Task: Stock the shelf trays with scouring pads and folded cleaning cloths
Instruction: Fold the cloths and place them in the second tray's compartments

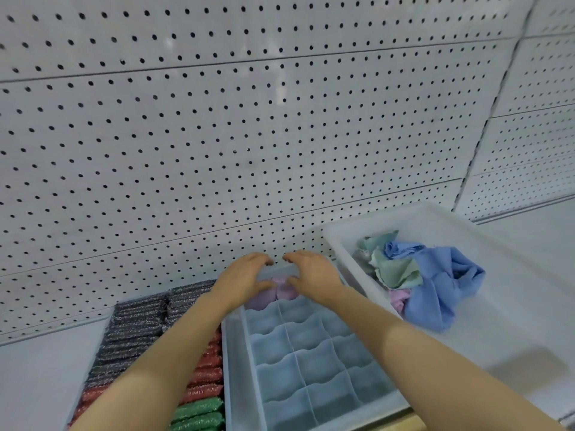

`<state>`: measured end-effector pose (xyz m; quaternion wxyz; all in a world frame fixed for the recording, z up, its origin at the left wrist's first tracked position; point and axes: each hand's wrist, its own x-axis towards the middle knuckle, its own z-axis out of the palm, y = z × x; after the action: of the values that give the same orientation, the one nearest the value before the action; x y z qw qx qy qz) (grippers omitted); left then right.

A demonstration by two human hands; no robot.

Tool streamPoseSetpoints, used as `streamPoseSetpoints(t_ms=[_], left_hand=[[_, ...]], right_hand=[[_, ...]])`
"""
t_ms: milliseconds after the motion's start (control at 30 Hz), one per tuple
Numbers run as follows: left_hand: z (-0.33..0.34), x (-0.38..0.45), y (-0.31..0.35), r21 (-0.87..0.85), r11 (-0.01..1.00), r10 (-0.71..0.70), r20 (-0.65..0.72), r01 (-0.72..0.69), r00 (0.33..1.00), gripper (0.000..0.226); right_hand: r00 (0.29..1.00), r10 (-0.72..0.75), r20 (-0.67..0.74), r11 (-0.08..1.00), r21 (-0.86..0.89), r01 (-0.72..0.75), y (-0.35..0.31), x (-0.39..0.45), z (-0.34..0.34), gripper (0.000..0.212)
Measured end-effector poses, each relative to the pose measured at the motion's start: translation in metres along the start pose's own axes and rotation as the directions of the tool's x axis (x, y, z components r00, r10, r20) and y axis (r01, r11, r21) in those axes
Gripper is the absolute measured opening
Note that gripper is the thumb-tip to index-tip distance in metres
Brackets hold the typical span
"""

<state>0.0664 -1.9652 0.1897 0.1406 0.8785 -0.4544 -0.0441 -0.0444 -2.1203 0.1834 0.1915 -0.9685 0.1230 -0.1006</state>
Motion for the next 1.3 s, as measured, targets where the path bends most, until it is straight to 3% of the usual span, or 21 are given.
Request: streamPoseSetpoints(t_ms=[133, 300, 500, 633, 733, 967, 1200, 1300], left_hand=[[-0.019, 0.007, 0.028, -0.026, 0.998, 0.057, -0.039, -0.058, 0.998, 0.046], [-0.025, 0.014, 0.081, -0.020, 0.988, 0.150, -0.030, -0.151, 0.988, 0.044], [-0.020, 0.022, 0.141, 0.020, 0.964, 0.265, -0.016, -0.264, 0.964, 0.038], [-0.010, 0.031, 0.176, 0.029, 0.956, 0.293, -0.008, -0.292, 0.956, 0.025], [0.008, 0.036, 0.213, 0.063, 0.949, 0.304, 0.080, -0.309, 0.949, 0.018], [0.063, 0.059, 0.274, 0.263, 0.932, 0.137, 0.384, -0.251, 0.913, 0.022], [0.097, 0.073, 0.288, 0.588, 0.786, -0.001, 0.308, -0.189, 0.951, 0.031], [0.100, 0.076, 0.289, 0.520, 0.842, 0.018, 0.240, -0.144, 0.971, 0.028]], right_hand=[[0.993, -0.038, -0.111, 0.999, -0.041, 0.034, 0.002, -0.014, -0.040, 0.050], [0.974, 0.018, -0.226, 0.996, -0.076, -0.036, 0.025, -0.046, -0.087, 0.049], [0.961, 0.166, -0.221, 0.968, -0.152, -0.202, 0.069, -0.081, -0.132, 0.050], [0.956, 0.202, -0.214, 0.955, -0.174, -0.241, 0.099, -0.098, -0.148, 0.050], [0.955, 0.207, -0.214, 0.956, -0.162, -0.243, 0.119, -0.111, -0.153, 0.049], [0.963, 0.178, -0.202, 0.966, -0.150, -0.210, 0.157, -0.126, -0.158, 0.047], [0.974, 0.184, -0.134, 0.969, -0.139, -0.202, 0.176, -0.125, -0.154, 0.045], [0.977, 0.176, -0.119, 0.974, -0.126, -0.191, 0.180, -0.124, -0.150, 0.044]])
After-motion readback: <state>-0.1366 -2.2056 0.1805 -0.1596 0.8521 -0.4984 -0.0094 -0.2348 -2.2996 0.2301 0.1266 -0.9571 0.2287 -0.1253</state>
